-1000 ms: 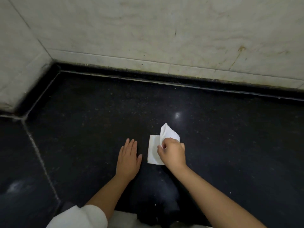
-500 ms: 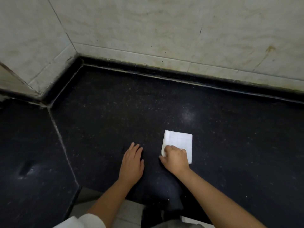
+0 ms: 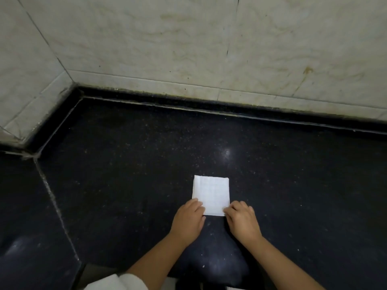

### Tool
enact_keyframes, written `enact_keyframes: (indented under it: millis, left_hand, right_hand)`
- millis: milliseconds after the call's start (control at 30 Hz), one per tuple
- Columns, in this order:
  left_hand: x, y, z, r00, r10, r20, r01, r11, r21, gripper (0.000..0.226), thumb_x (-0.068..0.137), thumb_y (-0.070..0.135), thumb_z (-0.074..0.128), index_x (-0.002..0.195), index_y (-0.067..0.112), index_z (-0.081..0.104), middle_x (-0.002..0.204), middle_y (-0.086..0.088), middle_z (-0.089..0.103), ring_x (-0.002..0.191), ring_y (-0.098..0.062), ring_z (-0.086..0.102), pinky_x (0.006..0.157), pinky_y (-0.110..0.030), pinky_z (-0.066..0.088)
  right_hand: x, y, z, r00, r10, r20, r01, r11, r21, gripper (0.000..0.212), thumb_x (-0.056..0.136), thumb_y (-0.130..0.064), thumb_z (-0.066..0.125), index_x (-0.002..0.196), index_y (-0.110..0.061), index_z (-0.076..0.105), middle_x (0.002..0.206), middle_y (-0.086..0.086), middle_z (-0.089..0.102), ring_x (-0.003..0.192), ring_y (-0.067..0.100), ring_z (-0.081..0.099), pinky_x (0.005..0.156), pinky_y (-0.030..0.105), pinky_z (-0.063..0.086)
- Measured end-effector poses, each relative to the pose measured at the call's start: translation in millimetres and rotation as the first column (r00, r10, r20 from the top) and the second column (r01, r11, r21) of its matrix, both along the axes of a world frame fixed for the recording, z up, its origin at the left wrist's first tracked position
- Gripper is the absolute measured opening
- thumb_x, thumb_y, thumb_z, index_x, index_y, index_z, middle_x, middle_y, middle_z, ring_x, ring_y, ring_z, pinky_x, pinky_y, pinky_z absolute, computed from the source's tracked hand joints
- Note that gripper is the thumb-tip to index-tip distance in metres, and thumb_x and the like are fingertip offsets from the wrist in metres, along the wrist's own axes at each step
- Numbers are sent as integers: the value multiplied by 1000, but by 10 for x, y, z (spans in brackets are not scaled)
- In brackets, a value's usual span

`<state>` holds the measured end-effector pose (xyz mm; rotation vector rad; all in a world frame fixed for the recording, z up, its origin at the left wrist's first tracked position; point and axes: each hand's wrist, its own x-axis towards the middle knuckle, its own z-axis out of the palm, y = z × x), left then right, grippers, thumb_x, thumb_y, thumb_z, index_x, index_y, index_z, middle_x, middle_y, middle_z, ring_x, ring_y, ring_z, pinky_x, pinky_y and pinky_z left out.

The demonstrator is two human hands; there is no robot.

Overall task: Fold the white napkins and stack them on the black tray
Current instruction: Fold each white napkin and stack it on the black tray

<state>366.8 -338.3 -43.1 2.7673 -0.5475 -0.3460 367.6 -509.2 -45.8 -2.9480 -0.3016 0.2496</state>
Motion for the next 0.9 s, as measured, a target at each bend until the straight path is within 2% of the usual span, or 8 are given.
enact_keyframes:
  millis: [200,267,333,500,633,700,800,900]
  left_hand:
    - [227,18,133,987,-57,-148,71,993,92,32,92,22,50,117,4,59,126,-8,55,123,-20,46,95,-28,42]
    - [257,26,159,985,-148,-87,155,985,75,23,73,24,73,89,7,70,98,-7,68,98,-20,62,71,-22,50]
    - [269,15,100,963,-246,-106,263,944,199,36,25,26,90,47,18,62,55,5,62,54,-9,61,38,-13,39]
    - [353,9,28,911,-401,100,347,873,344,42,10,19,83,39,17,54,39,3,51,36,-8,50,30,-12,28]
    - [581,-110,252,885,-408,225,368,908,198,8,46,23,66,47,19,60,43,3,54,37,-7,51,32,-14,32]
    - [697,-308,410,862,-436,259,417,900,130,22,63,21,43,54,22,63,49,7,57,42,-7,55,33,-15,37]
    - [757,-821,778,835,-447,320,467,884,16,29,74,25,38,67,22,66,59,8,61,50,-7,59,40,-15,42]
    - [575,-1603,1102,797,-551,248,592,793,-144,38,91,30,33,96,11,66,86,-4,66,79,-18,63,71,-21,38]
  right_hand:
    - [70,-88,49,990,128,-51,-132,988,-83,31,29,-29,88,47,-29,63,53,-11,56,51,6,56,53,16,24]
    - [147,-99,67,982,187,-39,-191,971,-146,30,27,-28,88,44,-29,62,50,-12,54,49,5,54,54,16,22]
    - [201,-90,88,967,254,-37,-255,937,-239,30,24,-28,86,41,-25,61,48,-12,54,48,6,53,57,17,20]
    - [275,-138,103,934,357,9,-341,898,-278,25,35,-29,81,41,-22,58,48,-10,56,50,7,56,60,24,19]
    - [337,-341,490,982,185,50,-184,983,-13,26,71,-29,41,66,-20,65,71,-7,64,70,13,60,69,19,19]
    - [312,-606,695,996,67,63,-76,983,169,43,75,-32,30,89,-12,65,93,2,64,91,18,55,74,23,26]
    - [74,-1127,1049,992,-120,36,96,914,395,35,75,-24,42,91,-5,66,92,12,66,89,24,59,77,24,37]
    - [-434,-1749,1226,951,-307,48,251,850,462,28,77,-21,64,100,-5,67,94,10,67,85,17,59,80,22,41]
